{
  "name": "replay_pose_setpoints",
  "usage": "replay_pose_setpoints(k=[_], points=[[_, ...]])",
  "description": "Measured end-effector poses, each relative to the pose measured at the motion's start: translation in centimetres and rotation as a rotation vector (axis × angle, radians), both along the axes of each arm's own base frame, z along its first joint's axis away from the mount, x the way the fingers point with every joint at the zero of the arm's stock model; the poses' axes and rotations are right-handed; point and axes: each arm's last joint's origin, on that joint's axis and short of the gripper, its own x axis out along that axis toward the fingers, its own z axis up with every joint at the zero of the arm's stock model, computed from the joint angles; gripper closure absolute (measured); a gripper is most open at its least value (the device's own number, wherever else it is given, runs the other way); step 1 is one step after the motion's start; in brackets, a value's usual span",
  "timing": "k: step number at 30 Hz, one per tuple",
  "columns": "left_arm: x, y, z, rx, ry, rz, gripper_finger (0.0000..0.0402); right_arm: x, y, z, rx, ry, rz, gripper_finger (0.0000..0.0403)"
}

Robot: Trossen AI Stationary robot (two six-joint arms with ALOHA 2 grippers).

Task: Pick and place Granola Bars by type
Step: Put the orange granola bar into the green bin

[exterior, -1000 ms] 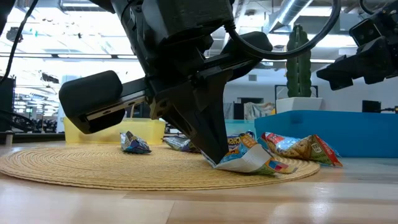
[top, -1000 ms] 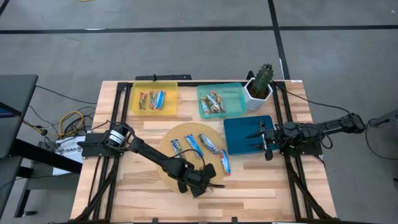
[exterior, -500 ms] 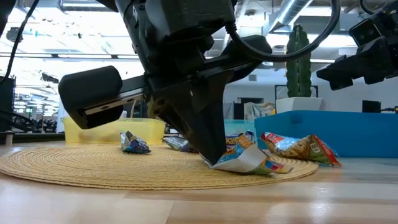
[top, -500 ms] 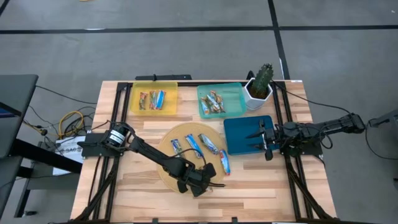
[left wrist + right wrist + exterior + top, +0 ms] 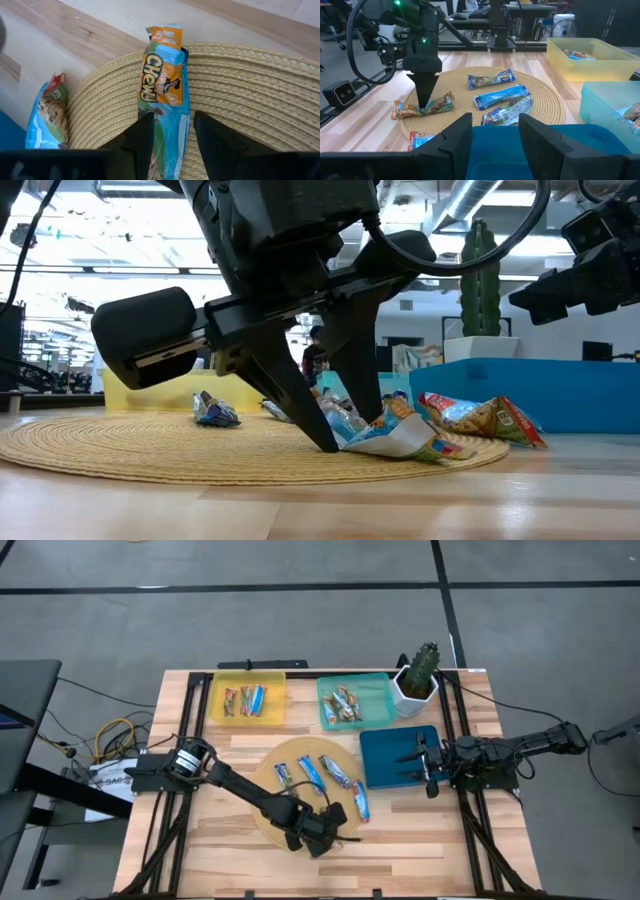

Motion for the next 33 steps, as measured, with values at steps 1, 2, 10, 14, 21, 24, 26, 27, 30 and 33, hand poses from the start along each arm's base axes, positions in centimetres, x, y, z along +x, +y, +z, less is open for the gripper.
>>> replay_pose_setpoints(k=[1,2,10,14,21,24,26,27,30,33], points=[[0.0,0.0,0.0,0.004,-0.002,0.001,0.0263,0.0,0.0,0.0,0.0,0.0,0.0,0.0249],[-0.1,-0.1,0.0,0.008,-0.003,0.001,0.0263,0.0,0.0,0.0,0.0,0.0,0.0,0.0249],[-0.4,-0.6,0.5,0.036,-0.011,0.019,0.0268,0.0,0.0,0.0,0.0,0.0,0.0,0.0249],[-0.2,-0.8,2.0,0.022,-0.028,0.031,0.0269,0.0,0.0,0.0,0.0,0.0,0.0,0.0249],[0.1,-2.2,3.7,-0.005,-0.059,-0.015,0.0269,0.0,0.0,0.0,0.0,0.0,0.0,0.0249],[0.1,-2.7,4.0,-0.019,-0.069,-0.056,0.0269,0.0,0.0,0.0,0.0,0.0,0.0,0.0249],[0.1,-3.1,3.8,-0.027,-0.075,-0.089,0.0269,0.0,0.0,0.0,0.0,0.0,0.0,0.0249],[0.1,-3.3,3.7,-0.026,-0.076,-0.105,0.0269,0.0,0.0,0.0,0.0,0.0,0.0,0.0249],[0.5,-3.7,3.0,-0.01,-0.089,-0.141,0.0269,0.0,0.0,0.0,0.0,0.0,0.0,0.0249],[0.9,-3.8,2.2,0.012,-0.077,-0.148,0.0269,0.0,0.0,0.0,0.0,0.0,0.0,0.0249]])
